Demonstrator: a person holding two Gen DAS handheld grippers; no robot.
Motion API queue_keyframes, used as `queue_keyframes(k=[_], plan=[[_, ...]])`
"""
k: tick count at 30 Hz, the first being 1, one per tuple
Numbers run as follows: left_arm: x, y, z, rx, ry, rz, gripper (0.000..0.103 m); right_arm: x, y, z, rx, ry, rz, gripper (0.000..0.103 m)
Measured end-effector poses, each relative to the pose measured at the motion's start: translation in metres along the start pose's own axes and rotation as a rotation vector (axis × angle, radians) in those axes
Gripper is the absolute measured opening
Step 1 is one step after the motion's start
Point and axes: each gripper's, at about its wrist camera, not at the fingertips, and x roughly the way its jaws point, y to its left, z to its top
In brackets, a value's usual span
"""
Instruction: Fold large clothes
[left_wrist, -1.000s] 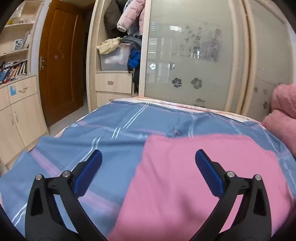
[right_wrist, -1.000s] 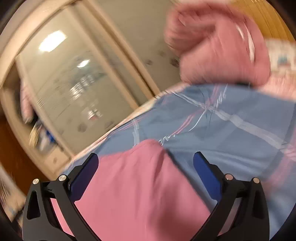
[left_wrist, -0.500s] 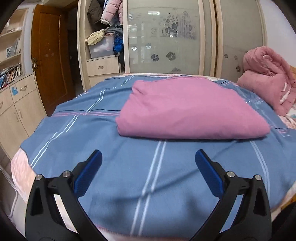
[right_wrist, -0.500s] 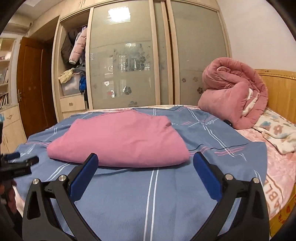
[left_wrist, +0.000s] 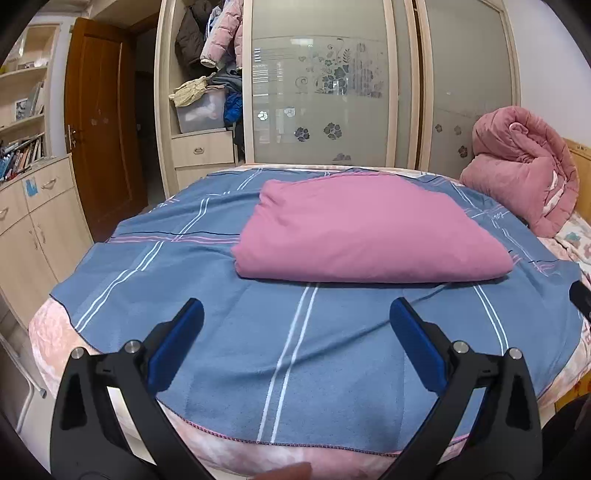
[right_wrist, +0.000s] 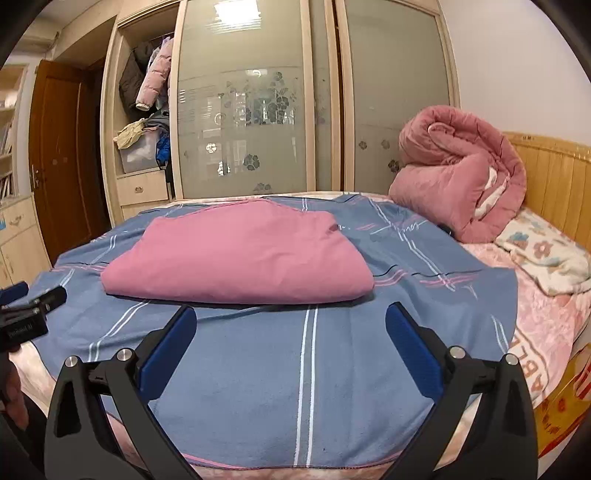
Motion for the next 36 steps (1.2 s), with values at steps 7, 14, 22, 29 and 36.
queue_keyframes(k=[7,14,22,29,36], plan=[[0.006,-0.007,0.004,0.029,-0.004,0.000,0.101,0.017,0.004,-0.003,0.021,0.052,0.030,0.102],[0.015,-0.001,0.004,0.011,0.026,-0.007,0.101,0.027,0.010,-0.004,0.012,0.073,0.034,0.102],[0.020,0.002,0.006,-0.005,0.034,-0.007,0.101,0.030,0.013,-0.004,0.005,0.074,0.026,0.102],[0.023,-0.005,0.006,0.019,0.037,-0.013,0.101,0.031,0.012,-0.005,0.006,0.080,0.028,0.102],[0.023,-0.010,0.005,0.036,0.034,-0.019,0.101,0.030,0.010,-0.005,0.014,0.076,0.024,0.102]])
